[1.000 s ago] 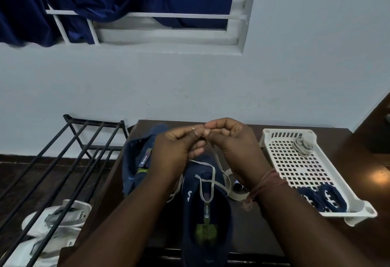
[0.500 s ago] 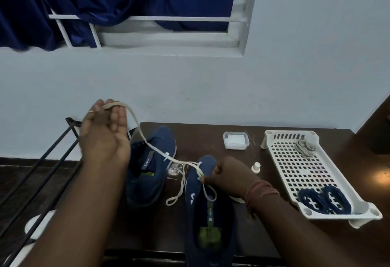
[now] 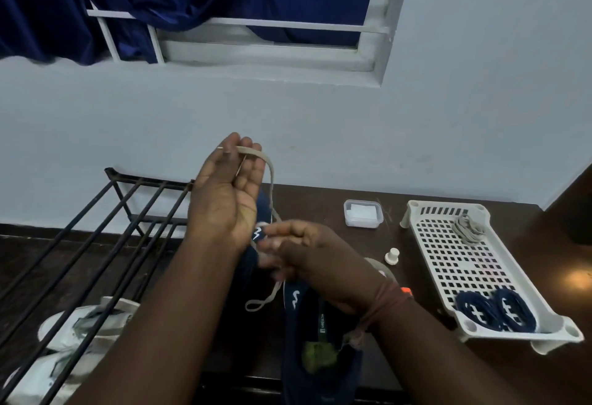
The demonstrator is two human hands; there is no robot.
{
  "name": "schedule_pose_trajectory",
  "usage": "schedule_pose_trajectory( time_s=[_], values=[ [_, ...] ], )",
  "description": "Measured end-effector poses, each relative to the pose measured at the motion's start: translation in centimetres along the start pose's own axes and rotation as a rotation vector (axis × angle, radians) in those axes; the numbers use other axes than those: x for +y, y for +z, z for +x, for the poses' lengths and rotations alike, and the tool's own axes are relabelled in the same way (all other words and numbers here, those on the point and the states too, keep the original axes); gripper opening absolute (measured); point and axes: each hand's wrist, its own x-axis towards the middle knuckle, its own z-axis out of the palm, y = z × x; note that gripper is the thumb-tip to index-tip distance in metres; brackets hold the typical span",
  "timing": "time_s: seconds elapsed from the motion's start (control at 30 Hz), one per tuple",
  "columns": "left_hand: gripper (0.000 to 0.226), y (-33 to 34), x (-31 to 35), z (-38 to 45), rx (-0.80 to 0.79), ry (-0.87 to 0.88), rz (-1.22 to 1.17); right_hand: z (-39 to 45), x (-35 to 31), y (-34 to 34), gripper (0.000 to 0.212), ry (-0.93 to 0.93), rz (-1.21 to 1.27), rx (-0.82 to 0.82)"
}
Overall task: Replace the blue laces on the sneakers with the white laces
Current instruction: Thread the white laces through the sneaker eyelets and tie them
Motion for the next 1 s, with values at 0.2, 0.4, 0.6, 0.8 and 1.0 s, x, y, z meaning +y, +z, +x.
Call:
schedule_pose_trajectory(
  time_s=[0.2,0.4,0.6,0.8,1.0],
  values=[
    [0.020,0.3,-1.9,-1.4,-0.076,0.049,0.428,-0.3,-0.9,-5.0,0.021,0.093,-0.179,0.226],
    [0.022,-0.1,-6.0,-2.5,-0.445,0.062,1.400,-2.3,1.2,-7.6,0.034,0.346,-0.617,0.252],
    [0.013,-3.6,-9.3,-2.6,-0.451,-0.048,1.855,-1.0,3.4,-6.3,0.029,0.337,-0.863,0.289],
    [0.015,-4.5,-10.9,-3.1,-0.452,0.048,1.940,-1.0,3.9,-7.7,0.027,0.418,-0.777,0.233],
    [0.016,-4.8,-12.5,-3.5,-0.508,0.120,2.011,-0.7,4.4,-8.7,0.029,0.446,-0.907,0.191]
  ],
)
